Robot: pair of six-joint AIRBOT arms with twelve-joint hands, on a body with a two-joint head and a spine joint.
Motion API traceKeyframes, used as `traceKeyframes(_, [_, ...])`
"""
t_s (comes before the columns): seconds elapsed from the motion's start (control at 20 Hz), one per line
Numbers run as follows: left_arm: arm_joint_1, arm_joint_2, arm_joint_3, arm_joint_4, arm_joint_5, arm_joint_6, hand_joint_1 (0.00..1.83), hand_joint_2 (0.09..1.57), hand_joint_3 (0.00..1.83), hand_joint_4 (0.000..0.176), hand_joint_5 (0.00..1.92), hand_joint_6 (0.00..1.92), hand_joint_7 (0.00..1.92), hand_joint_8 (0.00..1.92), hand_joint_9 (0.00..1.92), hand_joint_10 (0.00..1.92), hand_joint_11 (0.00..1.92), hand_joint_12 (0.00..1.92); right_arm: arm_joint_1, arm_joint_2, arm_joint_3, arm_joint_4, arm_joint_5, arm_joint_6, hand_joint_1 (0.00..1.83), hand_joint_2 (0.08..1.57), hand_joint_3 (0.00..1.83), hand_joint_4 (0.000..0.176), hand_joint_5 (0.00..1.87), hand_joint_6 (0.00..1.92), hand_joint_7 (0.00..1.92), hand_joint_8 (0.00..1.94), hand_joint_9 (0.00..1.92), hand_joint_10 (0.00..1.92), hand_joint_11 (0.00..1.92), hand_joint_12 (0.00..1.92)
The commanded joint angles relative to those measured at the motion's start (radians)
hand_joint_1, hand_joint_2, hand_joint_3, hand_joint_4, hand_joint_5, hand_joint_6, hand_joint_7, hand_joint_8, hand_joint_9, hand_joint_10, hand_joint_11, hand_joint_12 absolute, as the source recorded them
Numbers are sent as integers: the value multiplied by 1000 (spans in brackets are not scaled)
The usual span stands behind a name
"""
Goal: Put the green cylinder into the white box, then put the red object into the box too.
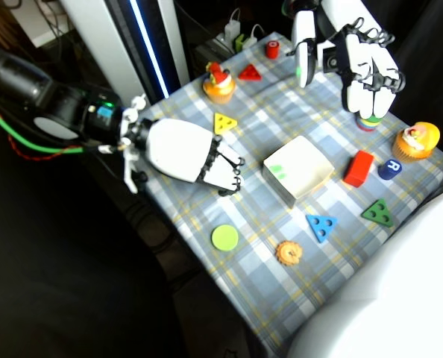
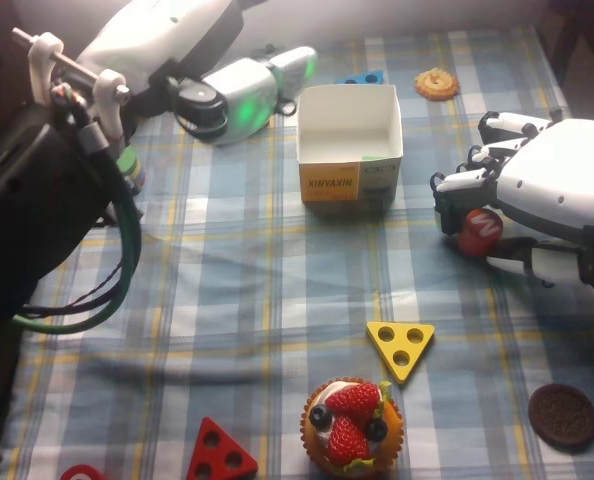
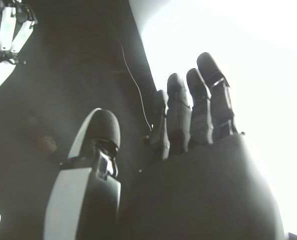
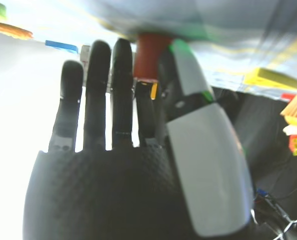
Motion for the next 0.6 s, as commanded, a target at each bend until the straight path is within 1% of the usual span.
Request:
traceKeyframes(0.0, [-3,7,-2,32,-121,-6,529,1421,0,59,241,141,304,2,7,556,0,898,18,7,-2,-15,116,10,1140,1270,4,0,679,1378,737,1515,391,1510,0,1831])
traceKeyframes(0.05, [1,11,-5,31,-125,-6,516,1421,0,61,242,132,299,0,1,550,0,886,26,20,-9,-31,127,23,1134,1279,4,0,695,1355,692,1584,382,1567,0,1876])
traceKeyframes(0.15, [12,17,-8,23,-130,-6,472,1422,1,58,248,121,303,2,9,541,0,893,49,49,-28,-68,158,44,1122,1305,6,0,585,1479,721,1577,342,1632,0,1919])
traceKeyframes(0.2, [30,23,-10,8,-140,-6,479,1419,0,59,257,116,310,3,15,554,0,939,76,57,-33,-94,169,53,1118,1303,1,0,605,1471,713,1564,316,1649,0,1921])
traceKeyframes(0.25, [44,27,-12,-5,-148,-6,499,1417,0,59,275,108,329,8,27,563,0,988,93,58,-33,-105,171,53,1127,1283,0,10,690,1407,697,1520,338,1659,0,1921])
traceKeyframes(0.3, [63,32,-17,-24,-161,-6,507,1422,2,51,279,106,330,7,28,564,0,999,116,58,-29,-114,171,53,1126,1280,0,11,705,1384,682,1539,330,1698,0,1921])
traceKeyframes(0.35, [78,36,-22,-38,-170,-6,489,1430,4,50,280,98,328,5,24,563,0,1004,133,55,-25,-117,171,53,1133,1274,0,0,688,1380,723,1516,326,1709,0,1921])
traceKeyframes(0.4, [93,38,-24,-54,-178,-6,516,1432,2,55,301,86,353,11,26,624,0,1068,151,52,-19,-120,170,53,1135,1274,0,0,669,1392,741,1510,339,1737,32,1921])
traceKeyframes(0.45, [107,39,-24,-71,-184,-6,581,1426,0,38,331,82,377,16,40,677,0,1180,169,46,-12,-126,168,53,1126,1282,2,0,658,1414,724,1531,348,1786,108,1921])
traceKeyframes(0.5, [126,42,-24,-93,-195,-6,617,1417,0,73,340,61,365,4,39,636,0,1053,199,30,3,-135,157,54,1148,1274,0,0,631,1412,782,1483,396,1755,108,1921])
traceKeyframes(0.55, [133,44,-25,-102,-200,-6,617,1417,0,73,340,61,365,4,39,636,0,1053,213,20,11,-140,149,54,1148,1274,0,0,631,1412,782,1483,396,1755,108,1921])
